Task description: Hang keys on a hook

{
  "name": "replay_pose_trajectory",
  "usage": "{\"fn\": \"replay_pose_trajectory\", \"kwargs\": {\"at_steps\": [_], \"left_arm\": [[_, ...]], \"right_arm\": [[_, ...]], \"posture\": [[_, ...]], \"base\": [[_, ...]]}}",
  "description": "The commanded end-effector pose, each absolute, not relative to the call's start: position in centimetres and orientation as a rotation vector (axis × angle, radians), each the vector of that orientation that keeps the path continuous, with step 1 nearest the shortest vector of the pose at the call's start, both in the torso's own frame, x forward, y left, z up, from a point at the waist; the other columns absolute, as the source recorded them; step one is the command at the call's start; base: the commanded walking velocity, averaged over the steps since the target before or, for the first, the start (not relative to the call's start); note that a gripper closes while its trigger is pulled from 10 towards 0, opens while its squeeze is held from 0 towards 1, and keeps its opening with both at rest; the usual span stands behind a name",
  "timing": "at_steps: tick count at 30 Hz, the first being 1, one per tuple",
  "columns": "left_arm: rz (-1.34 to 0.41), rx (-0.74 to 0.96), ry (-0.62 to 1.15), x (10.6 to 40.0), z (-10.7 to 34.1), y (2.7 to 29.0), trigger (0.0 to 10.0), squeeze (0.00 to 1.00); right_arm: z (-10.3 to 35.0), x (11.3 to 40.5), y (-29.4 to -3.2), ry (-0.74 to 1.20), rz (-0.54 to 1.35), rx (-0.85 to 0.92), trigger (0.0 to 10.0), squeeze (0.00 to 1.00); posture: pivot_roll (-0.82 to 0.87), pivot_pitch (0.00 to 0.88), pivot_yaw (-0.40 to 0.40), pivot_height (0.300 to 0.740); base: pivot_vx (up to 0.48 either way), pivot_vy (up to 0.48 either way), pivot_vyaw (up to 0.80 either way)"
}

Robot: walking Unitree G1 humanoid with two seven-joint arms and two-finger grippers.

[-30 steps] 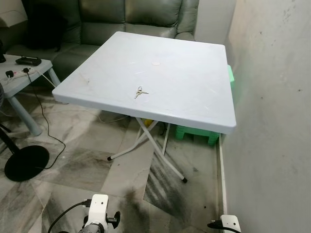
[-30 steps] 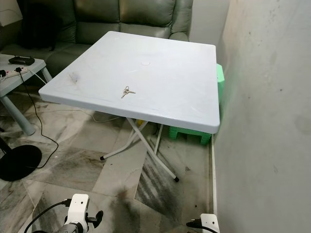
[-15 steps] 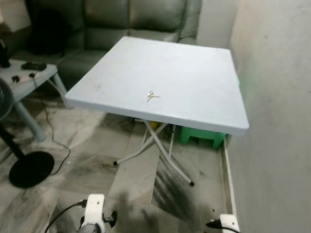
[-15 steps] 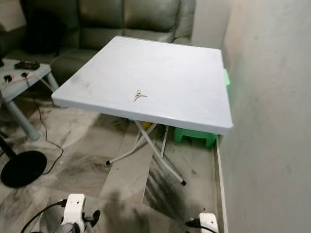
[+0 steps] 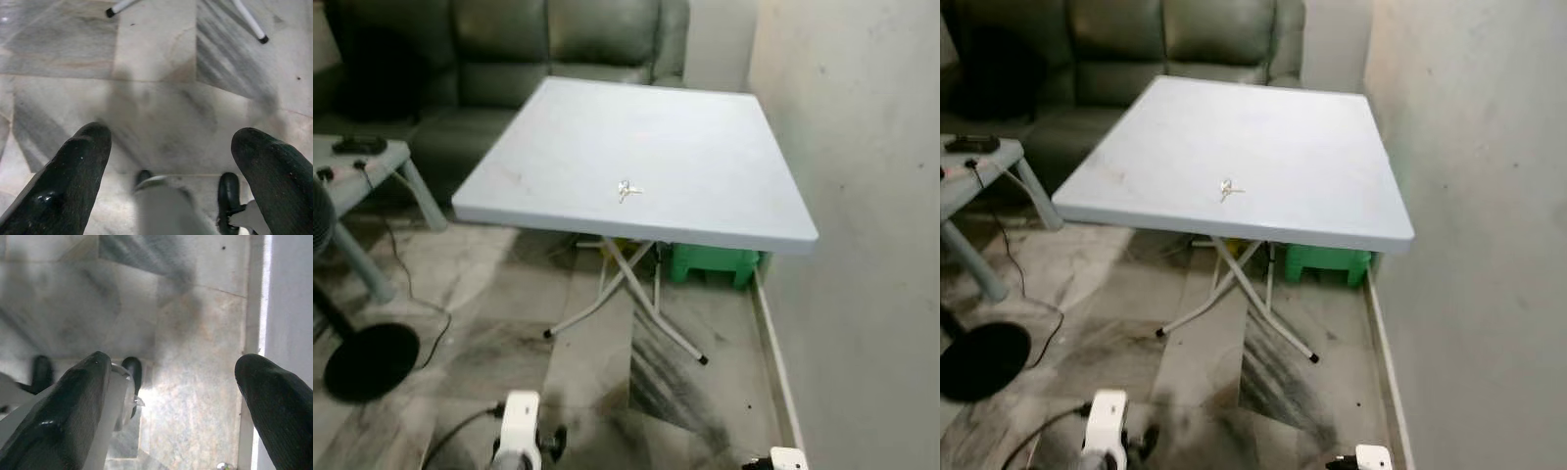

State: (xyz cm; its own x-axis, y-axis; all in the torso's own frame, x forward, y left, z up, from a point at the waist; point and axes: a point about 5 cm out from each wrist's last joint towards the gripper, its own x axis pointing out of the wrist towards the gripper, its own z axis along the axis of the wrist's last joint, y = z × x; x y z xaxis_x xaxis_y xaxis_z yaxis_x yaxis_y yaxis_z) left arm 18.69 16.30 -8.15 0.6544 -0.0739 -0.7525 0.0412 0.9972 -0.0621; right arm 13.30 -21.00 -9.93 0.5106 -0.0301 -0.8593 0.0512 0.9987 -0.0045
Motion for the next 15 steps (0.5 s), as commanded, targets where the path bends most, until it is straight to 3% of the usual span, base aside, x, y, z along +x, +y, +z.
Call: {"fn": "replay_pose_trajectory", "kwargs": {"at_steps": [1,15], "left_arm": [[-0.039,-0.023,0.851,18.76,-8.02,17.46,10.0,0.0],[-0.04,-0.02,0.852,18.74,-8.02,17.54,10.0,0.0]], "right_arm": [[-9.77,14.04,-20.44,1.012,-0.044,0.038,10.0,0.0],[-9.87,13.78,-20.41,1.019,-0.046,0.045,10.0,0.0]], "posture": [[0.0,0.0,-0.04,0.74],[0.0,0.0,-0.035,0.74]], "base": [[0.0,0.472,0.0],[0.0,0.472,0.0]]}}
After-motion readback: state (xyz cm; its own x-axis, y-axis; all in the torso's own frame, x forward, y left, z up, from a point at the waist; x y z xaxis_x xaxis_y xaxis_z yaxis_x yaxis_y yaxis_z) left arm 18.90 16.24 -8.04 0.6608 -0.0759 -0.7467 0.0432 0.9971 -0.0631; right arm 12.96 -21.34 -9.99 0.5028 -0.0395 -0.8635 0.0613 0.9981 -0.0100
